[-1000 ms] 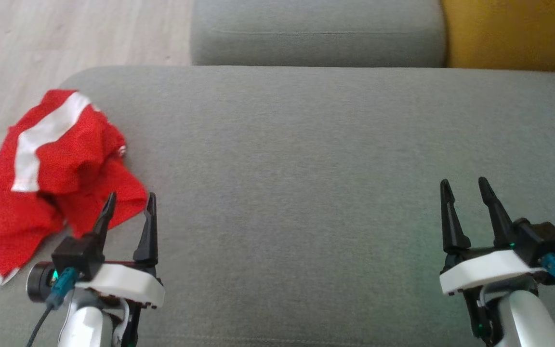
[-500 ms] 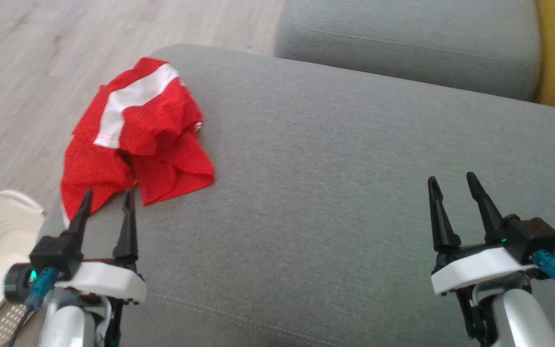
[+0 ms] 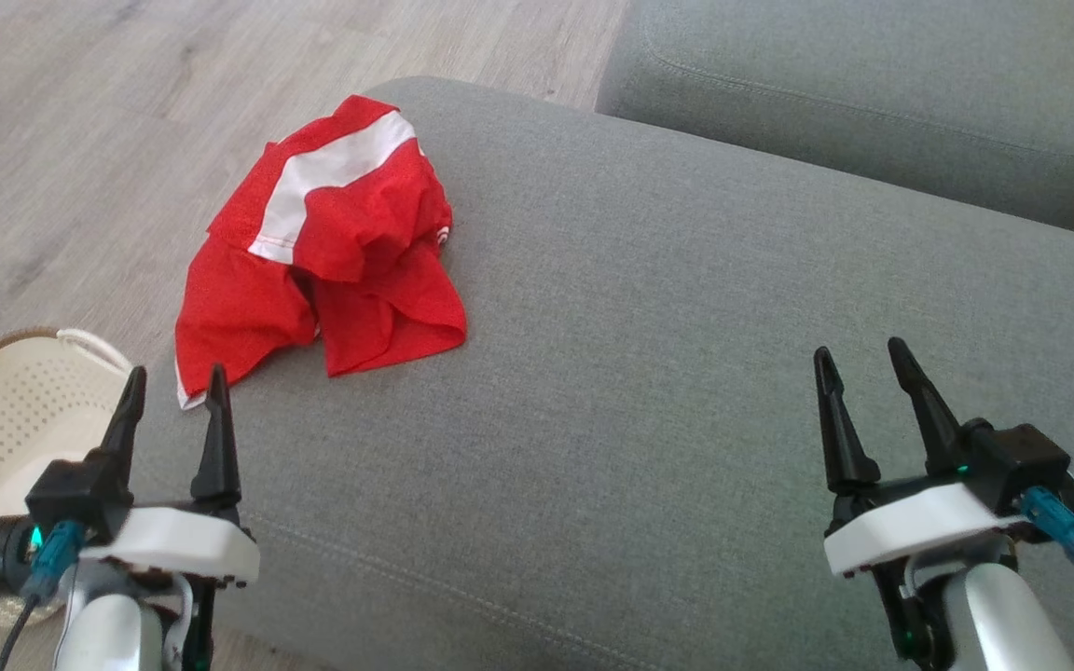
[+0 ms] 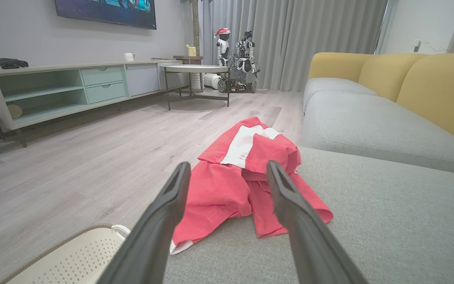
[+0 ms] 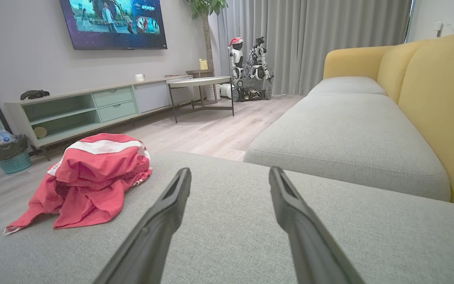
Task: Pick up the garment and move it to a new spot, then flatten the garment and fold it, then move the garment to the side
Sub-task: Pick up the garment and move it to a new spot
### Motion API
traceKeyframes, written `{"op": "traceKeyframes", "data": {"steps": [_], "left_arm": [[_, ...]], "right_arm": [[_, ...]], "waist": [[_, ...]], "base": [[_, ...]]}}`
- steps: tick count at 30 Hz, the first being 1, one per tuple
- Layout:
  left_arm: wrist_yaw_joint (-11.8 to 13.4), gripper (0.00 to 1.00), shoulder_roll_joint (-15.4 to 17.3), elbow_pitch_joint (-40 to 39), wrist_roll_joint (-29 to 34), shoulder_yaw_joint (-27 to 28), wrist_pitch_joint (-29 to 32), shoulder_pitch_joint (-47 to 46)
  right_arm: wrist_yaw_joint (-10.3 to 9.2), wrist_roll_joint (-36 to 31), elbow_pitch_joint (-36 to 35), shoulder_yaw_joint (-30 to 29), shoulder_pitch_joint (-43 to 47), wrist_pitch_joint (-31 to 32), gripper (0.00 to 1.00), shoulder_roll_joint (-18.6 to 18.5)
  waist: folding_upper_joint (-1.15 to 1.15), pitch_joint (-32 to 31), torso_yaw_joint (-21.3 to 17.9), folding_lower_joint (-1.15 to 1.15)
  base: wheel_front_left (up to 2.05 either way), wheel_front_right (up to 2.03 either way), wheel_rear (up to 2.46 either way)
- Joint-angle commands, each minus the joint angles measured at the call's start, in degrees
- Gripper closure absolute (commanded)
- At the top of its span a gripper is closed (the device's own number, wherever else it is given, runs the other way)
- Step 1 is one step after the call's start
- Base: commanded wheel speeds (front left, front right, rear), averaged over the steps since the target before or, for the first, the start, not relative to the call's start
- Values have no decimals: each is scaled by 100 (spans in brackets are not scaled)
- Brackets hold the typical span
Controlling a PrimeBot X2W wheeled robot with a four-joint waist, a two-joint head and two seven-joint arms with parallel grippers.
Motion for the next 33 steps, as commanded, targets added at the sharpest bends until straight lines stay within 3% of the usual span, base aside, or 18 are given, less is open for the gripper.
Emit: {"op": "traceKeyframes", "data": {"steps": [1, 20, 29, 33], "left_arm": [[43, 0, 59, -223, 34, 205, -71, -150], [7, 0, -25, -130, -80, 309, -71, -387], [-78, 0, 116, 492, -254, 347, -71, -1578], [-171, 0, 326, 1266, -403, 358, -69, -2451]], "right_arm": [[-4, -24, -225, 142, -171, -3, 0, -21], [-4, -32, -265, 107, -221, 68, 0, -18], [-4, -142, -633, 79, -530, 348, 0, -194], [-4, -189, -828, 66, -725, 503, 0, -325]], "waist": [[0, -2, -2, 0], [0, 169, -58, 0], [0, 976, -326, 0], [0, 1439, -526, 0]], "base": [[0, 0, 0], [0, 0, 0], [0, 0, 0], [0, 0, 0]]}}
